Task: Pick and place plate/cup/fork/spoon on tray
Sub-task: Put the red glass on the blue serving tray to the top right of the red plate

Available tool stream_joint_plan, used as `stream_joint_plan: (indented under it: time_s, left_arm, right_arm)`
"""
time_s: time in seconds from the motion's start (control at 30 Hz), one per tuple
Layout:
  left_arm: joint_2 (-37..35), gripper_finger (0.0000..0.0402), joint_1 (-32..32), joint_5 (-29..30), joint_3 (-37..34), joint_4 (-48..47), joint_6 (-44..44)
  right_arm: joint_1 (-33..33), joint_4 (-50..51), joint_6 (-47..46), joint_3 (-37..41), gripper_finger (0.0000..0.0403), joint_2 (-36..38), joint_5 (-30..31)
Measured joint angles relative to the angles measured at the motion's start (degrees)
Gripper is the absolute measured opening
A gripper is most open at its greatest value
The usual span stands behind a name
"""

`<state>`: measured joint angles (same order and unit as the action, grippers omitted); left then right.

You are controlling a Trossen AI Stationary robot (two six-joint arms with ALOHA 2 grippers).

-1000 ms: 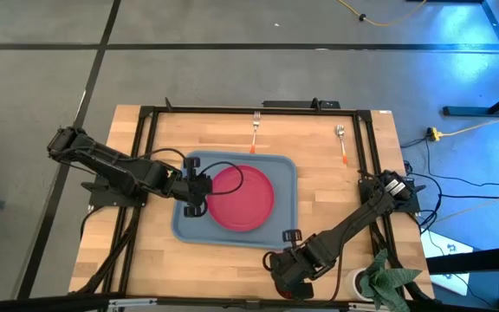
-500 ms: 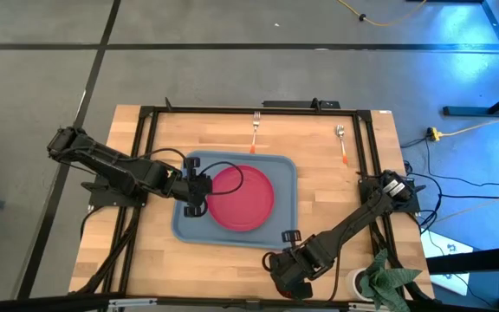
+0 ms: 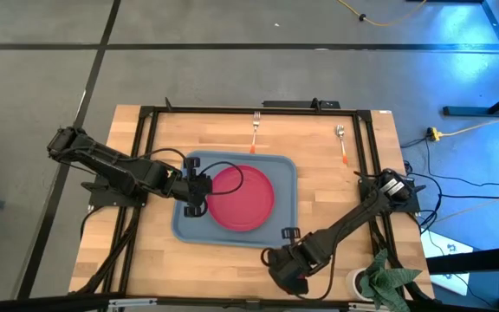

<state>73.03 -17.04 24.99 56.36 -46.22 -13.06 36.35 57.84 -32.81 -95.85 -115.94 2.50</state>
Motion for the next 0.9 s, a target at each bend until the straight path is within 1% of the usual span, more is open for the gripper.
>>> stream_joint_plan:
  time_s: [0.13, 0.3, 0.43, 0.53, 0.67, 0.9]
  left_arm:
    - [0.00, 0.0000, 0.00, 0.00, 0.00, -0.01, 0.00]
    - [0.00, 0.0000, 0.01, -0.01, 0.00, -0.01, 0.00]
    - [0.00, 0.0000, 0.02, -0.04, 0.00, -0.02, 0.00]
    - [0.02, 0.0000, 0.00, -0.96, 0.00, -0.02, 0.09]
    - [0.01, 0.0000, 0.01, -2.13, 0.00, -0.02, 0.14]
    - [0.00, 0.0000, 0.00, -2.19, 0.00, -0.06, 0.17]
  right_arm:
    - [-0.55, -0.27, -2.83, -0.05, 0.0016, 0.00, -0.18]
    - [-0.62, -0.44, -3.15, -0.53, 0.0011, 0.00, -0.17]
    - [-0.73, 0.90, -2.97, -3.81, 0.0009, 0.00, -0.07]
    - [-0.85, 4.91, -2.48, -7.78, 0.0009, 0.00, 0.35]
    - [-1.54, 14.48, -3.02, -13.59, 0.0009, 0.00, 2.86]
    - [-6.15, 26.58, -3.11, -20.55, 0.0009, 0.04, 7.42]
